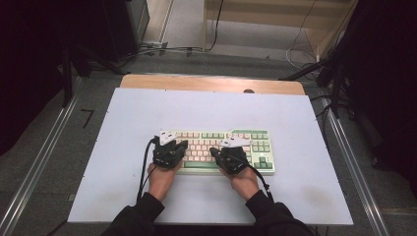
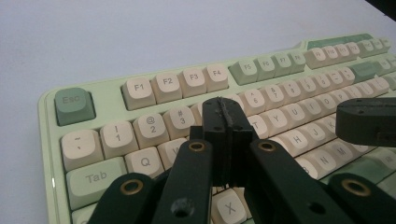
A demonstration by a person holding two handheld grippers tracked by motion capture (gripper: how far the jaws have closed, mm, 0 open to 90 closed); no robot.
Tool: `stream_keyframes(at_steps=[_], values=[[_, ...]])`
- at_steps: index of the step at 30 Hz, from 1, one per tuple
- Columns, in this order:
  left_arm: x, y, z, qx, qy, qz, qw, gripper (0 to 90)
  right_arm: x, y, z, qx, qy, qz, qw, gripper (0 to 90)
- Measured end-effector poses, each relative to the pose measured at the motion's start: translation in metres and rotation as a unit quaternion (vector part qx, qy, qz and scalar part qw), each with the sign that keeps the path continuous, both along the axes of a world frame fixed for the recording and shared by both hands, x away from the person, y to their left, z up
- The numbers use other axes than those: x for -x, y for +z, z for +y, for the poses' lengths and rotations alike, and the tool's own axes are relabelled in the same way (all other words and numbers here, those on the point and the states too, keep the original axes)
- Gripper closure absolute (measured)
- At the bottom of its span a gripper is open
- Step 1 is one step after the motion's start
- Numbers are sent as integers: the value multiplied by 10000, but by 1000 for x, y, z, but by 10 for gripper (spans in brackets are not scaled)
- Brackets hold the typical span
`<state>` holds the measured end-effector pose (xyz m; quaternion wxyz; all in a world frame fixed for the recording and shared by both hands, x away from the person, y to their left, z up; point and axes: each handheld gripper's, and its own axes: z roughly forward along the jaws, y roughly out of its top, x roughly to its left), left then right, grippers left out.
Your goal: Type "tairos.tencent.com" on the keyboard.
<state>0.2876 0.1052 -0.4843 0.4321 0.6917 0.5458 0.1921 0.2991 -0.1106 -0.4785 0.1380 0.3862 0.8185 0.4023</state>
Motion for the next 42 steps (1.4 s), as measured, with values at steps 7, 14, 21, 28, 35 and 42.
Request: stream_keyframes(at_steps=[7,14,21,28,35,42], values=[[0,0,0,-3,2,8,10000,900,1,-2,3,26,24,35,10000,874],[0,0,0,-3,2,6,10000,900,2,-4,4,51,71,28,10000,875],[0,0,0,0,-1,11,10000,900,2,-4,5,51,84,31,9999,874],[0,-1,0,15,-3,26,10000,900,2,-5,6,45,76,59,9999,874],[0,-1,0,17,-7,28,10000,900,2,-5,6,47,78,63,9999,874],[0,-1,0,21,5,28,10000,900,2,-5,6,51,78,60,9999,874]])
